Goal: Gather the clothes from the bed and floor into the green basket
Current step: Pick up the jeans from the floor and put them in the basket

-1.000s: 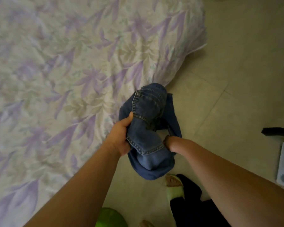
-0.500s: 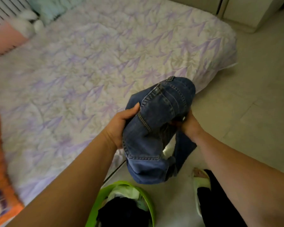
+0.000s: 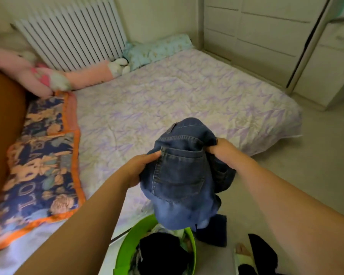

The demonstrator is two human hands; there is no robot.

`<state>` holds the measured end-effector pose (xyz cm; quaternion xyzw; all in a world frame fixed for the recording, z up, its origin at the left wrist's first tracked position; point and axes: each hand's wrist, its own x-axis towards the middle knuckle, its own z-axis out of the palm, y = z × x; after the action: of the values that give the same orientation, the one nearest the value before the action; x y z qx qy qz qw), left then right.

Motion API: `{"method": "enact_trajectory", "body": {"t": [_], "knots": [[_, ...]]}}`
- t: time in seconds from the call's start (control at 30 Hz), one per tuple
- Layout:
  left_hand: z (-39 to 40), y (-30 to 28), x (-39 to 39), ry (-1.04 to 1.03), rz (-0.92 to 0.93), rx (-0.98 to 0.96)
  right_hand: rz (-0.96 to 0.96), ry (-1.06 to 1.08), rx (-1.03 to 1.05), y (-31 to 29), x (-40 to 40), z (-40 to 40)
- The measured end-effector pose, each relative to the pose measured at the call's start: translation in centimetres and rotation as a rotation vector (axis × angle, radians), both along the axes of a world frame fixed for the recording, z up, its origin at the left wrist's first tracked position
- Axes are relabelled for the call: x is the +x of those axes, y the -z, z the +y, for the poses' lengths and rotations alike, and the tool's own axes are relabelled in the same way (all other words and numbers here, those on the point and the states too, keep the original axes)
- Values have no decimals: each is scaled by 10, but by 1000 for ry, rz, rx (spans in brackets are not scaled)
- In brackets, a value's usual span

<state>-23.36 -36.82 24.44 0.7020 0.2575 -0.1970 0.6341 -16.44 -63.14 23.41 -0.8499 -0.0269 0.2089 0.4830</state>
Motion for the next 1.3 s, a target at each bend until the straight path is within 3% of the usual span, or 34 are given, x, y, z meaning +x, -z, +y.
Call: {"method": "enact_trajectory", "body": {"t": [0.17,0.33,0.5,0.7,0.77,0.83,0.9,0.97,1.03,1.17,1.3], "knots": [[-15,-16,-34,-81,75,-7,-82,-231,-89,-54,-15,33],[-24,-42,-41,-5,29,-13,-197,-450,-157,-88,-12,55],[-17,-79,-26,-139,-139,21,-320,-383,-224,-94,5,47],[-44,-127,-6,-277,-224,-204,-350,-213,-167,-89,37,29],[-59,-136,2,-350,-315,-298,-257,-118,-195,-85,43,27],[-71,-144,15,-442,-370,-354,-28,-35,-227,-81,47,22],[-76,-144,25,-546,-388,-371,286,-162,-165,-73,43,12],[-83,-141,35,-628,-397,-394,577,-323,95,-56,39,0],[-91,-140,39,-672,-402,-436,626,-416,200,-36,37,-4],[-96,-138,47,-785,-397,-547,555,-501,154,-9,42,5],[-85,-140,48,-920,-416,-621,660,-545,389,-4,36,2]]}}
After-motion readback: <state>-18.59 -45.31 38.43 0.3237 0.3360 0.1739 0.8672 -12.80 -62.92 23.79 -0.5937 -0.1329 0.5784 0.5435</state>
